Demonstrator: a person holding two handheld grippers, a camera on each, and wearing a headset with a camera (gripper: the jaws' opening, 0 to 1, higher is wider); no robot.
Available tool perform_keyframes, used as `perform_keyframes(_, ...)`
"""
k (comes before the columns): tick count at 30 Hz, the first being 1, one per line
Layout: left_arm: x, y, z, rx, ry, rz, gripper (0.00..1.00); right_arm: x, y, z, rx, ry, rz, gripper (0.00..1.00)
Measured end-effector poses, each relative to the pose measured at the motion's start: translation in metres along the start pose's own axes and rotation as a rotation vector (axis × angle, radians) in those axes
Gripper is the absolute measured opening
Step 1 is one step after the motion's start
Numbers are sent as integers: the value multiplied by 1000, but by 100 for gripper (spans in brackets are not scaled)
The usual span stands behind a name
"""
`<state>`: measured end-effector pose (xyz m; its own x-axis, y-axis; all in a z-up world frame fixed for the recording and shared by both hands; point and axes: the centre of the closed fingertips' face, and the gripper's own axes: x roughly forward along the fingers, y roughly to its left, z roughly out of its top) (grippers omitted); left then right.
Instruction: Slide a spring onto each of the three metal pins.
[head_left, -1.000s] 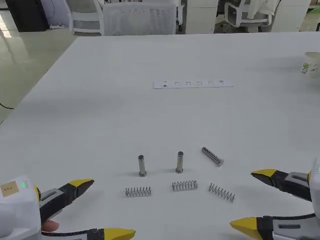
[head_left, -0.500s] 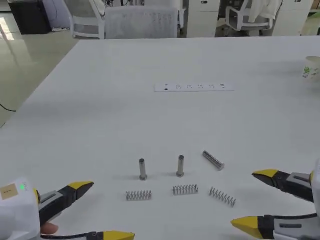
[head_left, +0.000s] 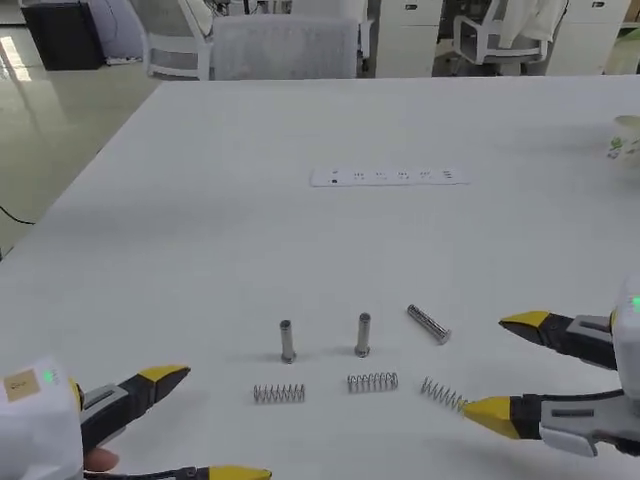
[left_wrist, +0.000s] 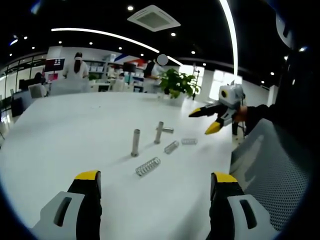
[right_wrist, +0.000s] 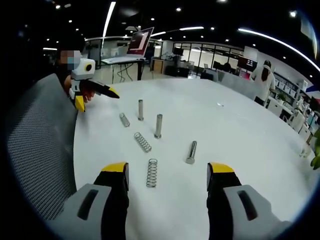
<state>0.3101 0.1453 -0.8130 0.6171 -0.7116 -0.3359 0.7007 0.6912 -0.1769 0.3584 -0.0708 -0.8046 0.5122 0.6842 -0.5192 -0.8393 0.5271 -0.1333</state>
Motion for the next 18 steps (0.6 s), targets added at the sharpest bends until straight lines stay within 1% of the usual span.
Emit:
perform_keyframes(4, 0, 1, -1, 0, 0, 1, 87, 5, -6, 3, -16, 10, 3, 62)
perform_keyframes(8, 0, 2, -1, 0, -1, 2, 87, 10, -14, 8, -12, 18, 3, 60)
perform_keyframes(15, -1, 2, -1, 0, -2, 4, 87, 19, -19, 17, -19, 43, 9, 54)
perform_keyframes(18, -1, 2, 0, -1, -3, 6, 87, 24, -22, 19, -19, 65, 8, 50)
